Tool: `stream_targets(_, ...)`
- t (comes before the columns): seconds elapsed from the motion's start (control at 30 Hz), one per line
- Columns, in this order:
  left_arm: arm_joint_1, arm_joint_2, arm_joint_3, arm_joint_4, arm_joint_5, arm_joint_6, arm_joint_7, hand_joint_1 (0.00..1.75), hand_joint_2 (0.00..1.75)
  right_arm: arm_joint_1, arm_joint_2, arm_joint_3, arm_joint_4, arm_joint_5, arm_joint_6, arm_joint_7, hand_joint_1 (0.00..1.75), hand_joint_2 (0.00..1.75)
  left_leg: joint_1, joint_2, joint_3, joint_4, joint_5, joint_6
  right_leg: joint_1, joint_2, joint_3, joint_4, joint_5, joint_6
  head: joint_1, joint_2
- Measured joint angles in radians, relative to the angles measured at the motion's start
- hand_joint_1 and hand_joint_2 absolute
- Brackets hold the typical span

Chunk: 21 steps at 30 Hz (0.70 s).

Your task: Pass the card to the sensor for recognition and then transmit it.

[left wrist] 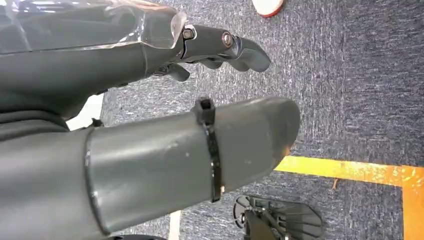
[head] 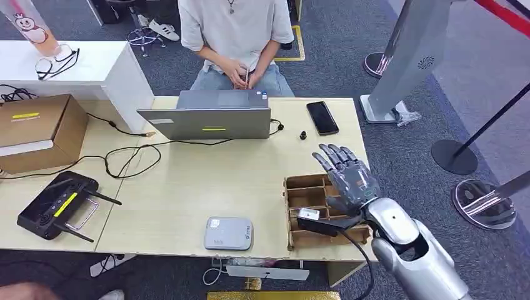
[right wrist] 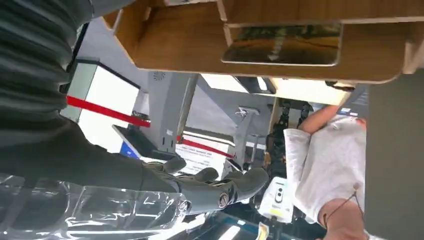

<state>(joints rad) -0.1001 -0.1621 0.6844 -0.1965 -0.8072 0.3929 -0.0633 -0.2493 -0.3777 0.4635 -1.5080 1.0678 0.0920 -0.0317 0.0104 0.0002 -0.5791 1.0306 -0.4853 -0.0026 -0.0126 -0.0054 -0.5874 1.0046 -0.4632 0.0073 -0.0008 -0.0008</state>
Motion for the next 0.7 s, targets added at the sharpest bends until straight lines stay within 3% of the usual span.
stream_targets(0.7,0.003,-0.001,0.016,0.000,0.013,0.000,-0.004,0.00,0.00,0.010,-0.018,0.019,-0.068,-0.016,0.032,-0.023,0.21,1.75,0.000,0.000,0.000,0.000,0.000,0.000,0.000,0.000,0.000,0.000,0.000,0.000,0.000,0.000)
